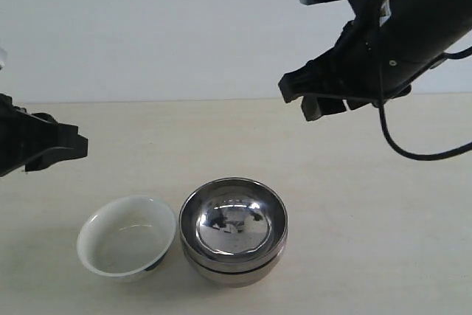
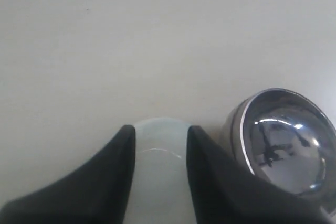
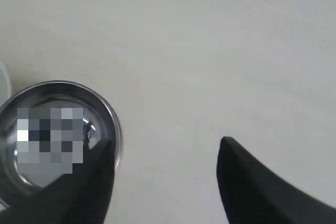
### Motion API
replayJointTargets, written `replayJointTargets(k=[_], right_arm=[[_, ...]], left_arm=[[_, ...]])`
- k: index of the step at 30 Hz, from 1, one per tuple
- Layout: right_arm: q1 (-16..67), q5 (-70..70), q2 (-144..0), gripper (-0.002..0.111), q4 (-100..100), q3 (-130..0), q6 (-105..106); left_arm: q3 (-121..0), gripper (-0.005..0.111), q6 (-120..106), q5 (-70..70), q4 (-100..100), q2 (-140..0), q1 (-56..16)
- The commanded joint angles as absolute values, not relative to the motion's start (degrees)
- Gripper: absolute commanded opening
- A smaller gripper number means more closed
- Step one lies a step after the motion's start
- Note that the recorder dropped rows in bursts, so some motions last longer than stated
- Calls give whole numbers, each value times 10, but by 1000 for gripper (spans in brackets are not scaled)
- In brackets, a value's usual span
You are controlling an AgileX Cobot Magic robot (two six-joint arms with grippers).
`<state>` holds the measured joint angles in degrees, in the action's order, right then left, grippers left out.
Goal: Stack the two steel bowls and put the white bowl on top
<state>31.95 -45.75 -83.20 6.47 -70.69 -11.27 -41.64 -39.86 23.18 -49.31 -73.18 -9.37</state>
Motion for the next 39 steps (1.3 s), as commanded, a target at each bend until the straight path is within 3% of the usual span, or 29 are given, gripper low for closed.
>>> replayJointTargets(k=[1,8,18,23,39], right_arm=[[319,-441,-791,51,96,-670,-128],[319,-349,-761,51,95,-585,-136],[319,-345,-761,51,81,-577,-147],[319,-345,-761,51,78,-577,-147],[319,-339,-761,51,78,-577,-145]], left_arm=[[-449,32,-316,281,-405,-770,-60],[-454,32,-300,334,-357,-848,-58],[-454,33,-304,321,-344,-886,-58],[-454,55,-304,296,-344,-904,-58],[-493,54,-304,321,-353,-1003,-58]])
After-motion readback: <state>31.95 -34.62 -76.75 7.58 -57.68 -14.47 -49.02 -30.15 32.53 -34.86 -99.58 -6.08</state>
